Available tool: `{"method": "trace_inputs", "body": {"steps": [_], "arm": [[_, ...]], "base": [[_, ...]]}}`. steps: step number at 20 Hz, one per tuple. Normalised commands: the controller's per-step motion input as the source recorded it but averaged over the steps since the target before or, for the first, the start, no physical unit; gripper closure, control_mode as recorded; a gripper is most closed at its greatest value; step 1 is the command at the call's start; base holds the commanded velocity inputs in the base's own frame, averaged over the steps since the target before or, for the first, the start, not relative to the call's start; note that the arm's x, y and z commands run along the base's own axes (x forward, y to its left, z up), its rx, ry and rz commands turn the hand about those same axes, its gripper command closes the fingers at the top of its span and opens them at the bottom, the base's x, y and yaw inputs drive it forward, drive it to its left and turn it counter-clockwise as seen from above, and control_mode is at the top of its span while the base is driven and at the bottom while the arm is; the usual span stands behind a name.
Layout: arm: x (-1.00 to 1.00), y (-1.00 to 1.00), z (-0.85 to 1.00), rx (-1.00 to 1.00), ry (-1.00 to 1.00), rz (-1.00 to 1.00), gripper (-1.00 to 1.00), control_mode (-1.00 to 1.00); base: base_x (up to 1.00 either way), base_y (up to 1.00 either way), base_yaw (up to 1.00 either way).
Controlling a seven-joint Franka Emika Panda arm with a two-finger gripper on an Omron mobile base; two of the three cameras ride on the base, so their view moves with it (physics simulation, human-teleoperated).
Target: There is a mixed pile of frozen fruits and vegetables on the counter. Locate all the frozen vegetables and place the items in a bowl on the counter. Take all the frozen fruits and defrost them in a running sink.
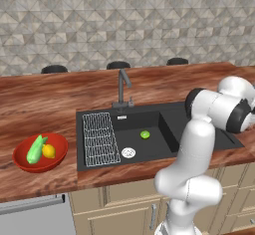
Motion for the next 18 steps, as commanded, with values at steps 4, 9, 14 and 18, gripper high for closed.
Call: {"method": "trace_inputs", "body": {"steps": [4, 9, 14, 18], "arm": [[0.83, 0.75, -0.02, -0.14, 0.02, 0.02, 1.0, -1.0], [0.86, 0.57, -0.06, -0.06, 0.0, 0.0, 1.0, -1.0], [0.7, 0.93, -0.12, 0.0, 0.0, 0.0, 1.0, -1.0], [0.68, 1.0, -0.14, 0.0, 0.0, 0.01, 1.0, -1.0]], "base": [[0.0, 0.0, 0.0], [0.0, 0.0, 0.0], [0.0, 0.0, 0.0], [0.0, 0.0, 0.0]]}}
